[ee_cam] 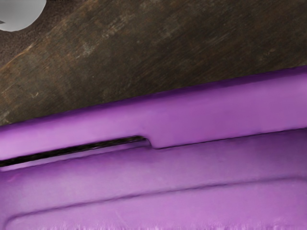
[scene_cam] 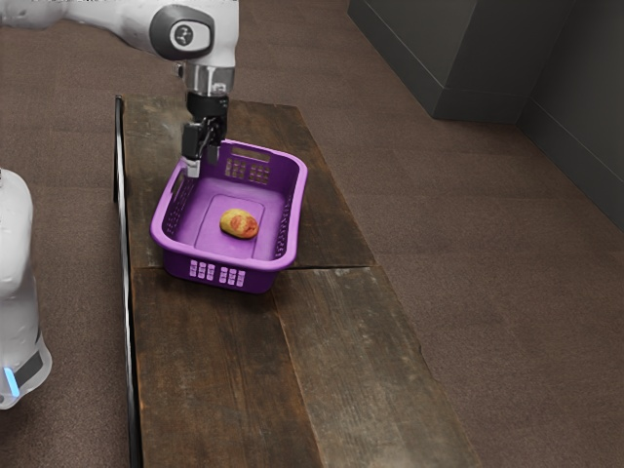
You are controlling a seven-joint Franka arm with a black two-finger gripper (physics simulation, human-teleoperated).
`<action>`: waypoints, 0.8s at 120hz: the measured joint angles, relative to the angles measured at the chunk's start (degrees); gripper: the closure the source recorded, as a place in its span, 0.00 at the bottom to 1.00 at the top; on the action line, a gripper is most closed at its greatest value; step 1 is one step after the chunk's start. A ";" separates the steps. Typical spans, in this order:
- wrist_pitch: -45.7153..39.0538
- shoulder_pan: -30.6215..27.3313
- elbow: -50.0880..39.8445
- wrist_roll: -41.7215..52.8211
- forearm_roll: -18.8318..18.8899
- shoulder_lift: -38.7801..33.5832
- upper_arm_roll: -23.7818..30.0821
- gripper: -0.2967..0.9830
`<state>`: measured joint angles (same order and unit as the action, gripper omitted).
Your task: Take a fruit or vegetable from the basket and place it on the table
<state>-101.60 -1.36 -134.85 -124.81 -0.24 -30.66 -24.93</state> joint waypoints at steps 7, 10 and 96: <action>-0.72 0.38 0.12 0.58 0.14 0.64 -0.03 0.23; -0.98 0.45 0.18 0.81 0.17 0.97 -0.04 0.23; -9.10 7.68 -1.68 4.63 -6.88 7.38 -0.04 0.23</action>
<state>-110.70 6.32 -136.53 -120.18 -7.13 -23.28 -24.96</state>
